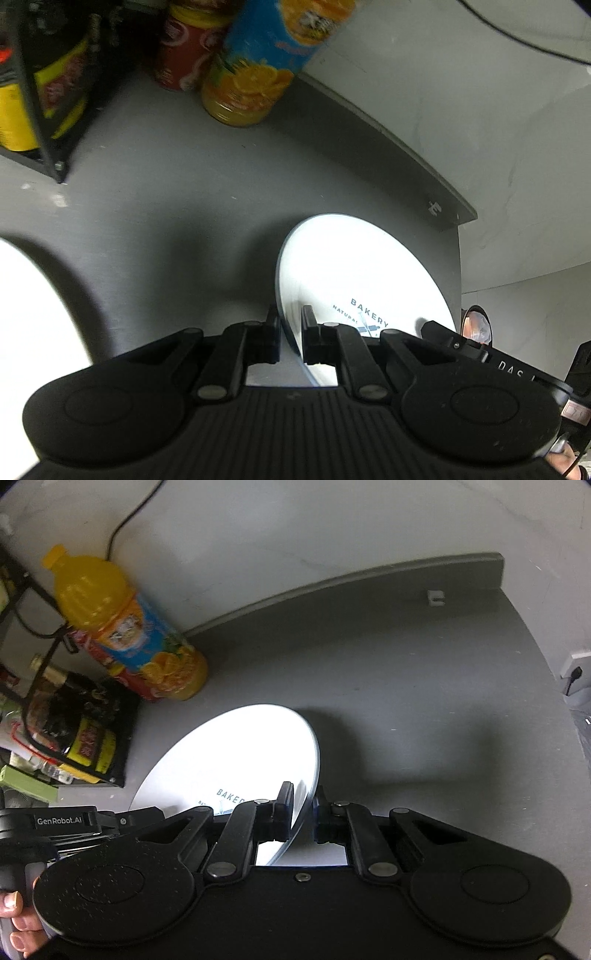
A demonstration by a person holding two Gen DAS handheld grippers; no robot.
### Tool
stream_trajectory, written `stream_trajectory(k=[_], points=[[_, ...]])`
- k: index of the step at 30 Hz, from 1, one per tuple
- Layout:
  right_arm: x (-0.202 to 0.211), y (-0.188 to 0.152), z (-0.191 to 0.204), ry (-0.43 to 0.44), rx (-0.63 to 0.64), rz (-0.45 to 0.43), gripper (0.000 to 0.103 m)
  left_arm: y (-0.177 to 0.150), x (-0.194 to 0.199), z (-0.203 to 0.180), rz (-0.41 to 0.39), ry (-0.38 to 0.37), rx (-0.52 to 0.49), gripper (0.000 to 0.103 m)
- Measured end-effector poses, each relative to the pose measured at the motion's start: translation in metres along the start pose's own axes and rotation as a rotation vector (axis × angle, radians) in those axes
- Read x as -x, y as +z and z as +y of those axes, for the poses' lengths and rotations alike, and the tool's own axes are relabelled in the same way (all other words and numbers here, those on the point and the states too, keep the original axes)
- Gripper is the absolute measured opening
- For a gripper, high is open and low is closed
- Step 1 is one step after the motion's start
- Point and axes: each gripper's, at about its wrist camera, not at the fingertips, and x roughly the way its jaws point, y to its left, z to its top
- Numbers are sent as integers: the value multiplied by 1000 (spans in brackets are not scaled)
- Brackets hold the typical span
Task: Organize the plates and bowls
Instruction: 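Carry the 'BAKERY' plate and lower it onto the 'Sweet' plate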
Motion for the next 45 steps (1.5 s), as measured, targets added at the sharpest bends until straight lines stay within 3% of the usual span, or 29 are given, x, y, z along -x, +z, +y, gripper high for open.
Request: stream_trajectory(k=[21, 35, 45], points=[[0, -51, 115, 58, 65, -4, 10, -15, 98, 102, -84, 28, 45, 9], [-9, -88, 167, 56, 86, 19, 10, -32, 130, 158, -90, 40, 69, 9], [-22, -105, 188, 45, 103, 54, 10, -49, 131, 193, -65, 66, 92, 9]])
